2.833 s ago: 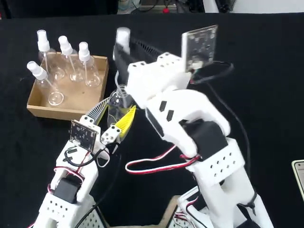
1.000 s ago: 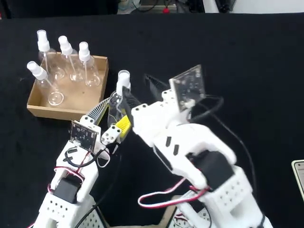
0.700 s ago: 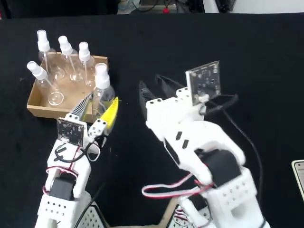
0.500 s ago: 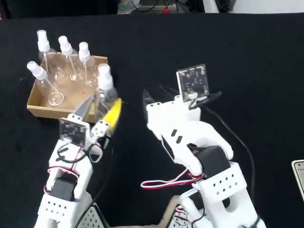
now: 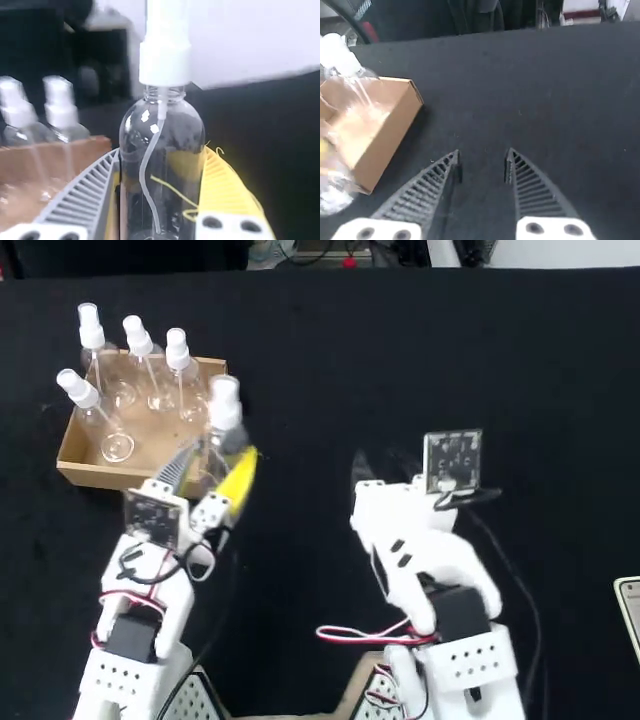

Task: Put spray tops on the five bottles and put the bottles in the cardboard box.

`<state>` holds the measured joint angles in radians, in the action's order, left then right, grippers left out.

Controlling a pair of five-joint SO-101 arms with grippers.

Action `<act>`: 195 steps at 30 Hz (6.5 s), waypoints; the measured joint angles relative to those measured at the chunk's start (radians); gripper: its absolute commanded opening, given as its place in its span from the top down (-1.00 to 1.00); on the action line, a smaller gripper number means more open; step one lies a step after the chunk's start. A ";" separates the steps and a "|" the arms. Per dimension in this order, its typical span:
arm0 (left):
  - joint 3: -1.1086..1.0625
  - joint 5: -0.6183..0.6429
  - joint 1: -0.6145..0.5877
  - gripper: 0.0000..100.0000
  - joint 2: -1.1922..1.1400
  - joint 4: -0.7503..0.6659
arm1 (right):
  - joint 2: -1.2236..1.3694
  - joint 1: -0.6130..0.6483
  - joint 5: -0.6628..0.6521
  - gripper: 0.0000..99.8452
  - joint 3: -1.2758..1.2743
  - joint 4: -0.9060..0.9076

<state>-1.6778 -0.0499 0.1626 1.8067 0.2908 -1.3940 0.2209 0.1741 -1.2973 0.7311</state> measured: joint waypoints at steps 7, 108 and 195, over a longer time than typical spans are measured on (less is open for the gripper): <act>0.000 0.000 -0.104 0.74 0.000 -0.087 | -0.133 0.000 0.000 0.75 -0.176 -0.089; 0.213 0.104 -0.272 0.75 -1.726 -1.545 | -0.170 0.146 0.000 0.75 -0.245 -0.103; 0.717 -0.017 -0.333 0.40 -1.350 -0.009 | -0.170 0.146 0.000 0.75 -0.245 -0.103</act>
<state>-0.9613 -0.0667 -0.1703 0.4565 0.2816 -1.5643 0.3667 0.1741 -1.5428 0.6283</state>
